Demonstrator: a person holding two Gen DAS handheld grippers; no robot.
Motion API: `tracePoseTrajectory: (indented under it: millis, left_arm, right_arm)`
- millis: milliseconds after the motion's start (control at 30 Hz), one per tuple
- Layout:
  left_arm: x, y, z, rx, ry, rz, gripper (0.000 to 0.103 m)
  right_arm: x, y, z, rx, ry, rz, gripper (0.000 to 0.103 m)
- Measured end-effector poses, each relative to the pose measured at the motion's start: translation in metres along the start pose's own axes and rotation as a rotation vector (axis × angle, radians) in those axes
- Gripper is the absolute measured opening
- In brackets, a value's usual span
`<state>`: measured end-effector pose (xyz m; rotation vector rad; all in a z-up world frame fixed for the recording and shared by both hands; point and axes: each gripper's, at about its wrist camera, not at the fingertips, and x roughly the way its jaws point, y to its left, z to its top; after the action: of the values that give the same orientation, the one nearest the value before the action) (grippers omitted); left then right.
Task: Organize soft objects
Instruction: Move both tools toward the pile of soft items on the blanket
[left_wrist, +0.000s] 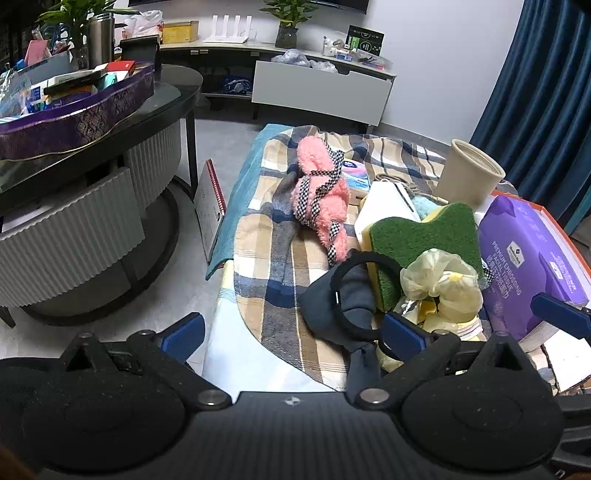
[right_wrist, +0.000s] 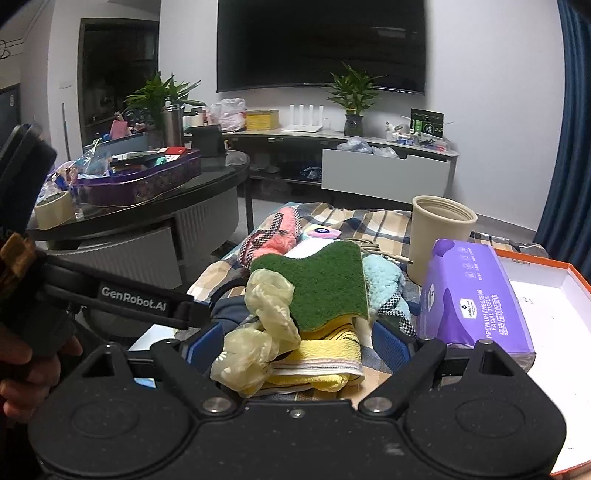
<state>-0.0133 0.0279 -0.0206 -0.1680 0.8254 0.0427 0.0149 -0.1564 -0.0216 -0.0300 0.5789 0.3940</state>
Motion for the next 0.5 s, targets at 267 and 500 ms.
tracePoseTrajectory:
  millis: [267,500]
  left_arm:
    - [0.002,-0.018,0.0,0.049,-0.001,-0.034,0.103]
    - [0.004,-0.024,0.001,0.055,0.005,-0.035,0.103]
  right_arm:
    - [-0.003,-0.005,-0.003,-0.004,-0.01,-0.016,0.102]
    - [-0.002,-0.013,-0.006,0.014,-0.019,-0.016,0.102]
